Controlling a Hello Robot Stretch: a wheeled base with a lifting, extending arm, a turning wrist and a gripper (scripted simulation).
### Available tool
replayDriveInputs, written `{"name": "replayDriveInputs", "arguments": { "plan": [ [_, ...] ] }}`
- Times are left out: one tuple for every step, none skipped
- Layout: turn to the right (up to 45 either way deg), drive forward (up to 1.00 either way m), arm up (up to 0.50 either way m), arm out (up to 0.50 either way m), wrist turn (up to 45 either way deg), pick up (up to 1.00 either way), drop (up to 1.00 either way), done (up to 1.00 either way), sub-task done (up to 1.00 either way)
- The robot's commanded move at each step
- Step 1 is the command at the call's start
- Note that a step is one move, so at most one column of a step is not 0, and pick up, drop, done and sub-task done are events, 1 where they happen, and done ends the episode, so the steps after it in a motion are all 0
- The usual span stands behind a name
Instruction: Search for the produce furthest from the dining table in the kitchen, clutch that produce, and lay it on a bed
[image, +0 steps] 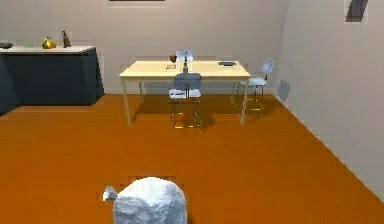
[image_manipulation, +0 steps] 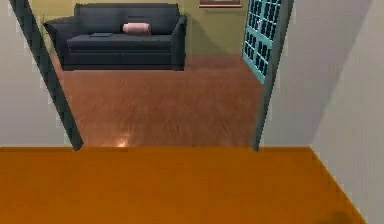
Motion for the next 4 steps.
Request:
{"name": "replayDriveInputs", "arguments": {
  "plan": [
    [-45.0, 0.0, 0.0, 0.0, 0.0, 0.0, 0.0, 0.0, 0.0],
    [-42.0, 0.0, 0.0, 0.0, 0.0, 0.0, 0.0, 0.0, 0.0],
    [0.0, 0.6, 0.0, 0.0, 0.0, 0.0, 0.0, 0.0, 0.0],
    [45.0, 0.0, 0.0, 0.0, 0.0, 0.0, 0.0, 0.0, 0.0]
  ]
}}
